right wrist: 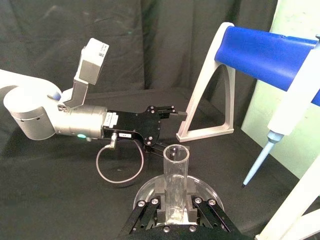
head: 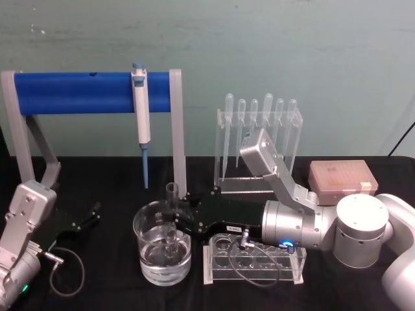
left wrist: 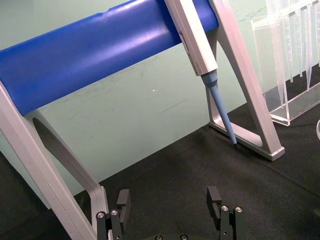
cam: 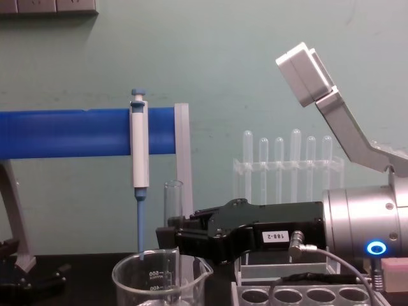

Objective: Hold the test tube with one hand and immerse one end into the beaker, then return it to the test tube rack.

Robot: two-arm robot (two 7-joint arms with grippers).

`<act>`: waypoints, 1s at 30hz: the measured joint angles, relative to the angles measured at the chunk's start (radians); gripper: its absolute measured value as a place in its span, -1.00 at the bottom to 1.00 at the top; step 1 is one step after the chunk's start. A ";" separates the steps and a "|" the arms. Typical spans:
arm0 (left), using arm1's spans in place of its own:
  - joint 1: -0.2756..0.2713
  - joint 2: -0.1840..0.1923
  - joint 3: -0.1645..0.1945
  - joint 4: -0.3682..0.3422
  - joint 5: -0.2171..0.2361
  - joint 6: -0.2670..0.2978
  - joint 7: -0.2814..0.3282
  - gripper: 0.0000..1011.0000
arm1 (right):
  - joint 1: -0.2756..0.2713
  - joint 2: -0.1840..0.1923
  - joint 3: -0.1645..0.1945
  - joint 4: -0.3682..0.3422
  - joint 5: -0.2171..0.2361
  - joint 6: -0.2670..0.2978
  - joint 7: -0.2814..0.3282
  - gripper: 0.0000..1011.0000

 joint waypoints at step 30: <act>0.000 0.000 0.000 0.000 0.000 0.000 0.000 0.98 | 0.000 0.000 0.000 0.000 0.000 0.000 0.000 -0.56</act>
